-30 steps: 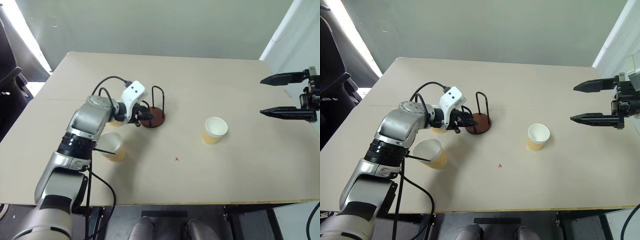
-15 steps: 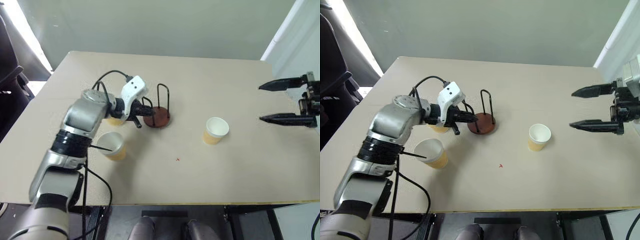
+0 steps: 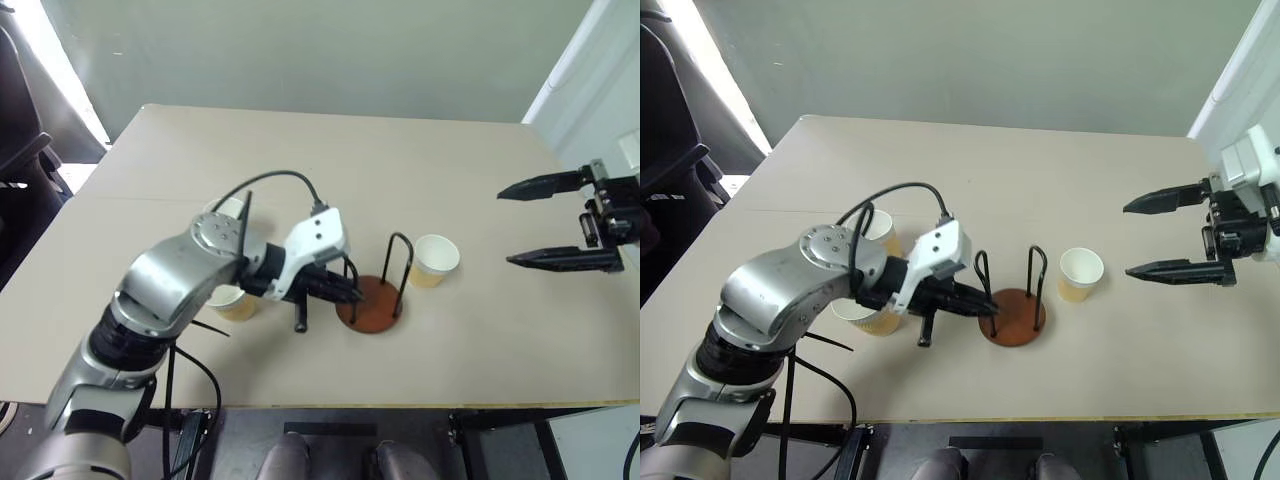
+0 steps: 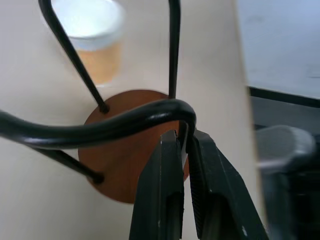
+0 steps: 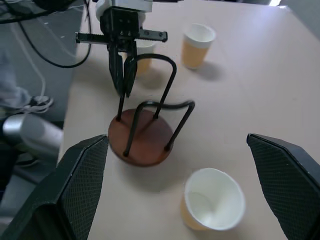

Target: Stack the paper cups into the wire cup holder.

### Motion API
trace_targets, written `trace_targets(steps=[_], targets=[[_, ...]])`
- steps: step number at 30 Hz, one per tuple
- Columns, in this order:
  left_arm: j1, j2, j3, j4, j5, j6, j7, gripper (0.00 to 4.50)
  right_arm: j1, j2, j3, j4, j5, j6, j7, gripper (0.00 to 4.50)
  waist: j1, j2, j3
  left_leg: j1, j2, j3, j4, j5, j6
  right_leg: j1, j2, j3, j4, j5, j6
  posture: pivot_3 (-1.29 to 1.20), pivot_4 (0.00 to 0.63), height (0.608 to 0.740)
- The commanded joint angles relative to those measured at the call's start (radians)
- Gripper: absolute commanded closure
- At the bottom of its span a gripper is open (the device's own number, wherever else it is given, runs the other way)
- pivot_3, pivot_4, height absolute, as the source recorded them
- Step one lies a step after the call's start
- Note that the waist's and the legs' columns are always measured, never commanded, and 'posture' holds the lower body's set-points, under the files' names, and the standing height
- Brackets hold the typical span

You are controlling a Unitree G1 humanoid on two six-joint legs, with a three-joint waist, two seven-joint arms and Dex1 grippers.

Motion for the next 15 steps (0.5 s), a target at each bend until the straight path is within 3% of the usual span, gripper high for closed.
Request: trace_targets(steps=[1, 11, 15], targets=[[0.013, 0.007, -0.018, -0.053, -0.001, 0.015, 0.050, 4.42, 0.023, -0.024, -0.013, -0.038, 0.018, 0.001, 0.023, 0.00, 0.000, 0.000, 0.000, 0.000, 0.000, 0.000, 0.001, 0.000, 0.001, 0.000, 0.000, 0.000, 0.000, 0.000, 0.000, 0.00, 0.150, 0.740], [0.085, -0.013, -0.101, -0.079, 0.017, 0.021, 0.165, 4.42, 0.009, -0.012, -0.001, -0.064, 0.028, 0.018, 0.011, 0.00, 0.000, 0.000, 0.000, 0.001, -0.001, 0.000, 0.003, -0.001, 0.001, 0.001, 0.000, 0.002, 0.003, 0.001, 0.001, 0.00, 0.150, 0.740], [0.101, 0.041, -0.141, -0.084, 0.053, -0.021, 0.163, 4.42, -0.003, -0.011, 0.006, -0.058, 0.023, 0.020, 0.010, 0.00, 0.000, 0.000, 0.000, 0.002, -0.001, 0.000, 0.003, -0.001, 0.001, 0.002, 0.000, 0.002, 0.003, 0.001, 0.001, 0.00, 0.150, 0.740]])
